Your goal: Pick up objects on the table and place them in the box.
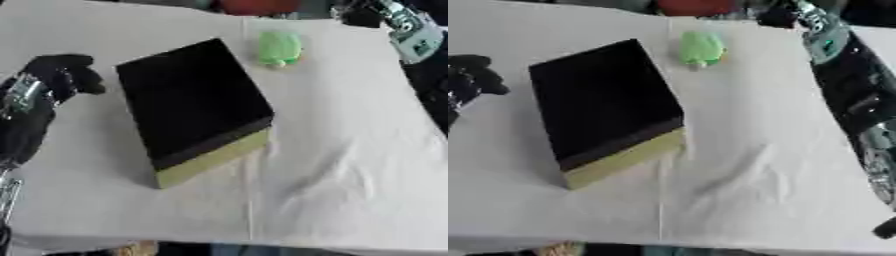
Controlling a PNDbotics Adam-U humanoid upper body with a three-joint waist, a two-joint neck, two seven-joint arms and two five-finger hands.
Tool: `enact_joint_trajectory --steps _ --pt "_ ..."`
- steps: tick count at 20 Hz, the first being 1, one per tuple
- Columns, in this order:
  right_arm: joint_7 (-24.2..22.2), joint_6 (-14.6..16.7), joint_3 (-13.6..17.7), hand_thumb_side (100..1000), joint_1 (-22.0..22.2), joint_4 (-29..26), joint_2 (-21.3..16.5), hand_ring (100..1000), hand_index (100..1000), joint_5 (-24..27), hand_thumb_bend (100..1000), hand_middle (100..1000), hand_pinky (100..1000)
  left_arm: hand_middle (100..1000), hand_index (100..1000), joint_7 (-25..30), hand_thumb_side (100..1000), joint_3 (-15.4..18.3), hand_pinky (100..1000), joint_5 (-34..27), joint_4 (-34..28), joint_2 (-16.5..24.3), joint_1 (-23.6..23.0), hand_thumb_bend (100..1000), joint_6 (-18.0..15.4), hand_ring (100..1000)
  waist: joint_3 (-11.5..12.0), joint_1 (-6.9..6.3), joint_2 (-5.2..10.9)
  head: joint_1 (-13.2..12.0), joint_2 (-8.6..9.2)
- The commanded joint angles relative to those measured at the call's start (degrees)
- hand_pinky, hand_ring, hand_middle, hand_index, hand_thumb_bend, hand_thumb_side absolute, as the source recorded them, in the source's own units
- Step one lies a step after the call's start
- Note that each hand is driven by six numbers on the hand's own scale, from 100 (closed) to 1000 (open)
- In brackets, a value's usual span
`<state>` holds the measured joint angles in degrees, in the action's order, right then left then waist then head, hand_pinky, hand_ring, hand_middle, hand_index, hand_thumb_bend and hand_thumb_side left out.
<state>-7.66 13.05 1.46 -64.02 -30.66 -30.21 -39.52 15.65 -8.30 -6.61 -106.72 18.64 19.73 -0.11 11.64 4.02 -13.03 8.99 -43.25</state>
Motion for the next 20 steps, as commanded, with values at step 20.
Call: enact_joint_trajectory --steps 20 --pt "-9.91 3.78 -0.16 547 -1.31 -6.84 -0.44 771 926 -15.33 623 866 771 601 796 1.77 979 -0.65 743 0.29 -1.11 -0.33 1.88 125 0.01 640 3.57 -0.19 -0.34 6.70 2.11"
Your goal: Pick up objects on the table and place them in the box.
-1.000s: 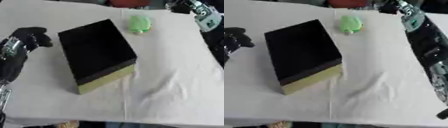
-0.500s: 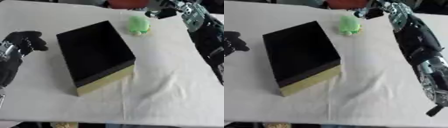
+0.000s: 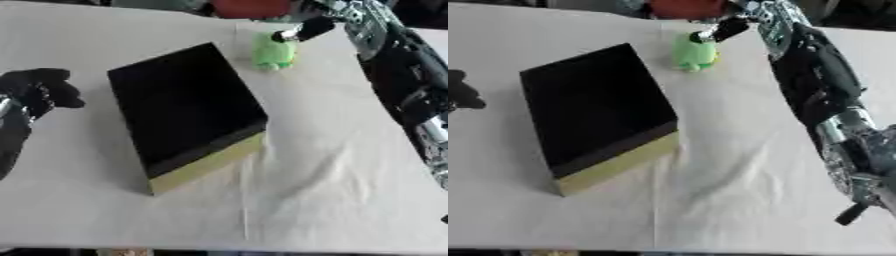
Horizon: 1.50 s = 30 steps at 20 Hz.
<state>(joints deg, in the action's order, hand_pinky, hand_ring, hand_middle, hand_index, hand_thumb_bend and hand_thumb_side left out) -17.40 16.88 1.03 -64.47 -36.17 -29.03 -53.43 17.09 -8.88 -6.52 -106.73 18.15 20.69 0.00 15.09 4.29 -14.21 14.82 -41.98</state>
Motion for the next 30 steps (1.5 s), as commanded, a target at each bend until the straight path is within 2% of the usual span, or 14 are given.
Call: enact_joint_trajectory --steps 1,12,21,22,24,25,26,29,30 --pt "-0.10 -0.13 0.36 544 -0.74 -1.25 -1.66 771 926 -1.79 623 866 771 601 796 0.41 979 -0.11 743 0.23 -1.14 0.13 0.96 124 -0.12 639 0.30 -0.50 0.72 1.10 0.88" --pt "3.87 -0.88 0.89 548 0.82 -0.36 -1.76 785 932 -5.45 607 881 771 600 796 1.03 991 -0.37 744 0.79 -1.35 0.00 1.22 119 -0.35 637 1.75 -0.97 -0.68 3.10 1.60" --pt "3.74 -1.15 0.90 556 1.11 0.85 -1.57 783 930 -5.59 598 879 769 600 796 1.28 994 -0.47 744 1.14 -1.32 0.01 1.19 117 -0.48 637 1.85 -1.17 -0.99 3.34 1.92" --pt "3.73 -1.16 0.90 571 1.12 0.87 -1.56 707 861 -5.58 530 754 724 600 796 1.29 998 -0.47 745 1.14 -1.32 0.01 1.19 114 -0.49 638 1.83 -1.17 -1.01 3.33 1.93" --pt "3.63 -1.58 1.08 566 1.78 1.48 -1.19 689 846 -5.26 519 726 715 600 796 1.38 999 -0.53 745 1.14 -1.41 0.06 1.30 117 -0.54 638 1.45 -1.28 -1.24 3.17 2.16" --pt "3.93 -1.75 1.15 542 1.98 1.55 -1.08 628 797 -5.03 480 618 698 601 797 1.44 1000 -0.56 745 1.14 -1.43 0.05 1.31 117 -0.54 638 1.26 -1.29 -1.28 3.14 2.23" --pt "4.34 -1.85 1.15 520 2.12 1.57 -1.00 588 754 -4.83 456 561 685 601 797 1.50 1000 -0.58 746 1.14 -1.43 0.06 1.32 116 -0.53 638 1.12 -1.29 -1.31 3.12 2.28" --pt "6.13 -1.85 1.17 463 2.44 1.36 -0.92 512 671 -4.19 389 462 643 601 797 1.61 1000 -0.58 746 1.13 -1.45 0.10 1.35 116 -0.54 639 0.74 -1.30 -1.30 3.06 2.33" --pt "6.70 -1.75 1.14 439 2.52 1.30 -0.90 494 648 -3.92 337 430 629 601 797 1.61 1000 -0.56 746 1.12 -1.44 0.10 1.36 116 -0.53 639 0.62 -1.30 -1.30 3.03 2.33"
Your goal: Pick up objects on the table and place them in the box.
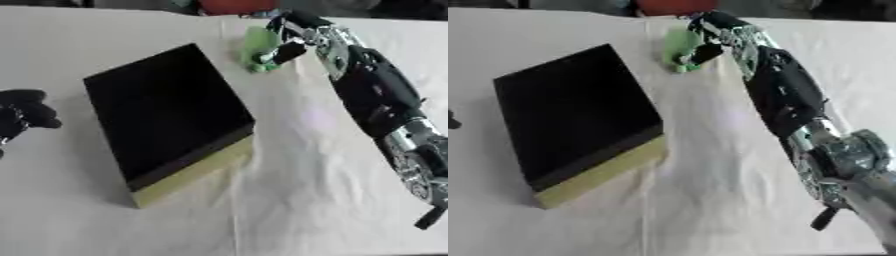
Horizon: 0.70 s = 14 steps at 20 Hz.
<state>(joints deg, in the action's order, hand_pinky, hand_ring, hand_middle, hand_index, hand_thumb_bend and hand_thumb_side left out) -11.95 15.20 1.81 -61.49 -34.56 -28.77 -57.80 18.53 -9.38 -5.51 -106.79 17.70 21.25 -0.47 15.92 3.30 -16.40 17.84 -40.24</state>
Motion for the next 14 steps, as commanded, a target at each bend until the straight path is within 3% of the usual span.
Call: enact_joint_trajectory --steps 1,6,7,8,14 --pt "1.86 0.08 0.35 434 -0.42 -0.44 -1.15 492 644 0.77 331 425 628 601 797 0.18 1000 -0.05 746 0.09 -1.37 0.56 0.80 116 -0.05 639 -0.37 -0.32 0.91 -0.04 0.59" --pt "4.63 1.18 0.21 401 -0.57 -1.88 -1.29 460 594 2.83 281 358 611 603 797 0.24 1000 -0.02 747 0.01 -1.30 0.62 0.75 117 -0.02 639 -1.19 -0.32 1.16 -0.16 0.55" --pt "4.94 1.50 0.08 484 -0.75 -2.39 -1.36 461 593 3.26 235 357 612 603 797 0.22 999 0.01 747 -0.01 -1.27 0.64 0.71 117 0.00 639 -1.37 -0.31 1.28 -0.24 0.54" --pt "5.17 1.85 -0.06 386 -0.94 -3.00 -1.46 461 592 3.65 287 353 614 604 797 0.21 999 0.04 747 -0.04 -1.24 0.66 0.66 117 0.01 640 -1.53 -0.29 1.40 -0.29 0.51" --pt "5.11 4.38 -1.41 347 -2.65 -8.42 -1.92 463 592 5.77 303 346 620 605 797 0.18 995 0.12 747 -0.32 -1.05 0.69 0.23 118 0.10 640 -2.57 -0.22 2.45 -0.65 0.25"
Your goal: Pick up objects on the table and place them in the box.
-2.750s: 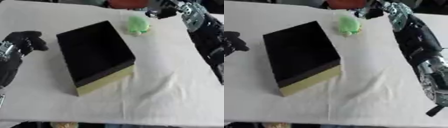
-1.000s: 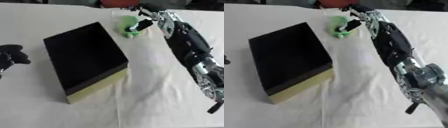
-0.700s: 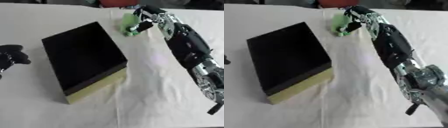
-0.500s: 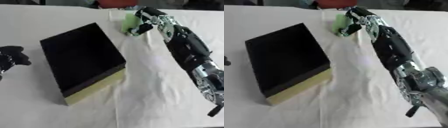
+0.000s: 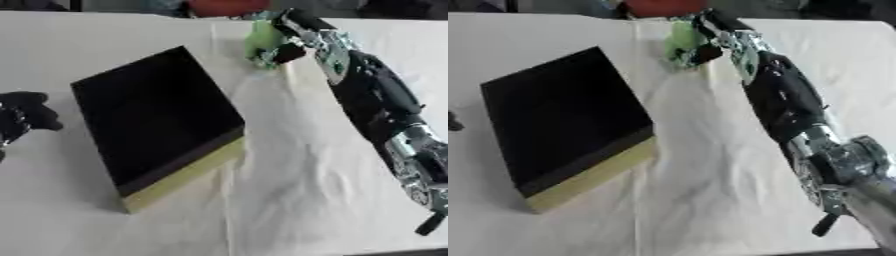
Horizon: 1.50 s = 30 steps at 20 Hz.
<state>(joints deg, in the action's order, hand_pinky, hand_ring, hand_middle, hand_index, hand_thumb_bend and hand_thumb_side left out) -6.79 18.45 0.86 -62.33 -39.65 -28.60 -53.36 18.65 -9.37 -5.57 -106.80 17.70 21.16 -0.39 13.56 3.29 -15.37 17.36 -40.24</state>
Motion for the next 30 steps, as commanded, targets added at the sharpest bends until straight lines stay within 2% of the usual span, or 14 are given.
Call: enact_joint_trajectory --steps 1,7,11,15,20,30 --pt "-0.18 1.74 -0.95 338 -2.13 -4.52 -2.18 466 597 1.64 316 350 623 605 797 0.04 995 0.14 747 -0.31 -1.02 0.71 0.23 118 0.02 640 -0.40 -0.22 1.61 -0.21 0.18" --pt "-2.85 5.68 -4.23 341 -2.82 -12.33 -2.10 475 605 5.82 326 356 632 606 796 -0.09 992 0.31 747 -0.52 -0.93 0.69 -0.20 119 0.06 640 -1.32 -0.34 2.34 -0.62 -0.16" --pt "-5.86 8.84 -8.20 360 -2.77 -17.82 -1.60 484 614 9.17 337 370 641 604 796 -0.17 989 0.40 744 -0.68 -0.99 0.65 -0.41 119 -0.01 637 -1.95 -0.52 2.68 -0.81 -0.53" --pt "-9.33 10.25 -12.11 391 -2.17 -21.12 -0.35 493 625 11.45 341 389 649 599 794 0.01 985 0.37 737 -1.04 -1.17 0.60 -0.35 119 -0.14 631 -1.80 -0.64 2.92 -0.53 -0.73" --pt "-13.81 11.13 -15.09 434 -1.71 -19.99 3.53 501 629 10.30 323 402 654 595 794 0.37 984 0.32 733 -1.72 -1.51 0.43 -0.10 119 -0.35 627 -1.08 -0.86 3.00 0.04 -0.71" --pt "-22.64 12.39 -15.48 500 -0.39 -14.88 10.19 533 653 6.26 336 448 668 579 789 -0.88 970 0.77 713 -3.19 -1.70 0.02 0.28 124 -0.59 611 -0.27 -0.96 2.84 0.52 -0.72"
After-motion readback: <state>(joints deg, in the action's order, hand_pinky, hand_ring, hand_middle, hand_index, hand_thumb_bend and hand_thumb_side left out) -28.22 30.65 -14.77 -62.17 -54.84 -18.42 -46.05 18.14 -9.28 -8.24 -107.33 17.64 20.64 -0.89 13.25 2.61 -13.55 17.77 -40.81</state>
